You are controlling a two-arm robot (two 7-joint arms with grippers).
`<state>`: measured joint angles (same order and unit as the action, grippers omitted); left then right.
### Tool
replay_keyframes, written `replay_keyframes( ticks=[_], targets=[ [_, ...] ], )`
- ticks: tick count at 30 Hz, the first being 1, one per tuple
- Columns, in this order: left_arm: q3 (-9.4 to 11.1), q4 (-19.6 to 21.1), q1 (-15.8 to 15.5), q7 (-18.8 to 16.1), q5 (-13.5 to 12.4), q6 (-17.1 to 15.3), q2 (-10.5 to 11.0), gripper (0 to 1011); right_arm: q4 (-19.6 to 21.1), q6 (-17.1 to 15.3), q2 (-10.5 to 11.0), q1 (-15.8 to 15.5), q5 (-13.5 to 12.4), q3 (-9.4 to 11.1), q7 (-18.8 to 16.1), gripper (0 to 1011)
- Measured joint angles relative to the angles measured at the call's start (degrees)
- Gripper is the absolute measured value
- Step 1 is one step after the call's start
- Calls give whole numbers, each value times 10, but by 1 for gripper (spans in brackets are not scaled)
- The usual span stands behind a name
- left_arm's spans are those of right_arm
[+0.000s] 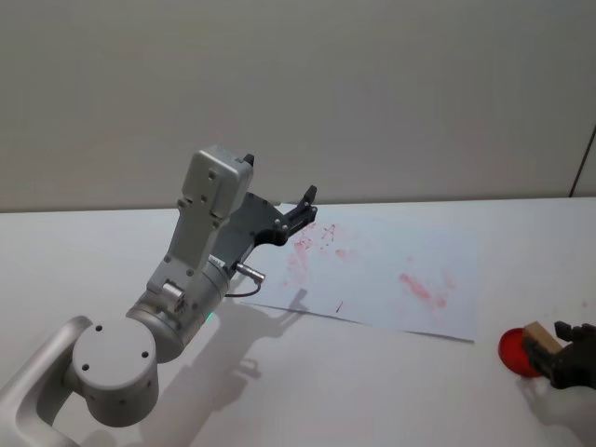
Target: Use the one hand to pick up the stamp and affix it onto the A4 paper.
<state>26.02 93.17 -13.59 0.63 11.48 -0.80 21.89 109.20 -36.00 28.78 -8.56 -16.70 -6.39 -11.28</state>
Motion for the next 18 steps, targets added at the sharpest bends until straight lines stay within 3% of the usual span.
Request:
replay_keyframes(
  ticks=[13, 18],
  targets=[
    [0, 0, 0, 0, 0, 0, 0, 1001, -4, -2, -2, 5, 4, -3, -5, 910],
    [0, 0, 0, 0, 0, 0, 0, 1001, -4, -2, -3, 5, 5, -4, -5, 1001]
  ],
)
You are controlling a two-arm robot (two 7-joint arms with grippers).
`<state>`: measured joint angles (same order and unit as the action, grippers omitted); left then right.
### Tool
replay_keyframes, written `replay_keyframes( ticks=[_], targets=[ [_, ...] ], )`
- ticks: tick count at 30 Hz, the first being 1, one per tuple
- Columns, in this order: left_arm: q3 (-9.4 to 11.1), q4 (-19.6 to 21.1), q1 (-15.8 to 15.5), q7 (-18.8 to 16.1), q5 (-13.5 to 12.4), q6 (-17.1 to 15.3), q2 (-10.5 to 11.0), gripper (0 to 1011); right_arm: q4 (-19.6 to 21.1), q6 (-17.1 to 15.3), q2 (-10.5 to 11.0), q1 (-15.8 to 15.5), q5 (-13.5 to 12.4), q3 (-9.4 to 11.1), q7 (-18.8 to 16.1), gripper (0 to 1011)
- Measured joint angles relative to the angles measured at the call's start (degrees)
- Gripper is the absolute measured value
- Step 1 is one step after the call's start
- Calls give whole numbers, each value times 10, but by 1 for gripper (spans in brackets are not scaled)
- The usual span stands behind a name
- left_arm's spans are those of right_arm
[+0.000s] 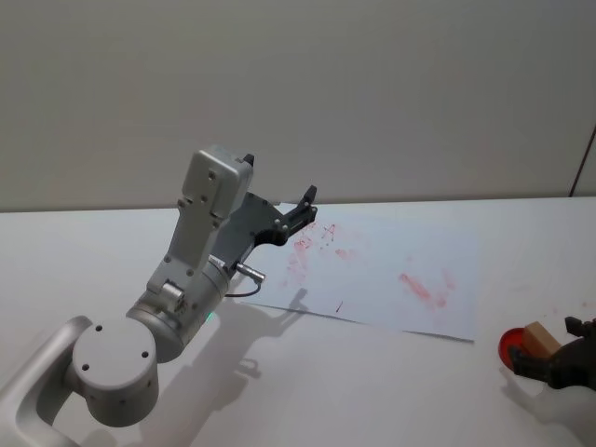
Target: Use the one hand to pick up the stamp and affix it onto the A4 paper.
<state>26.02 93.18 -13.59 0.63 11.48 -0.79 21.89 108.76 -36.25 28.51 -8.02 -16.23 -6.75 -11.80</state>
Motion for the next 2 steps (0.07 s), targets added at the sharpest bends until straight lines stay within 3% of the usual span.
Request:
replay_keyframes(
  ticks=[2],
  targets=[
    [0, 0, 0, 0, 0, 0, 0, 1001, 0, 0, 0, 0, 0, 0, 0, 1001]
  ],
)
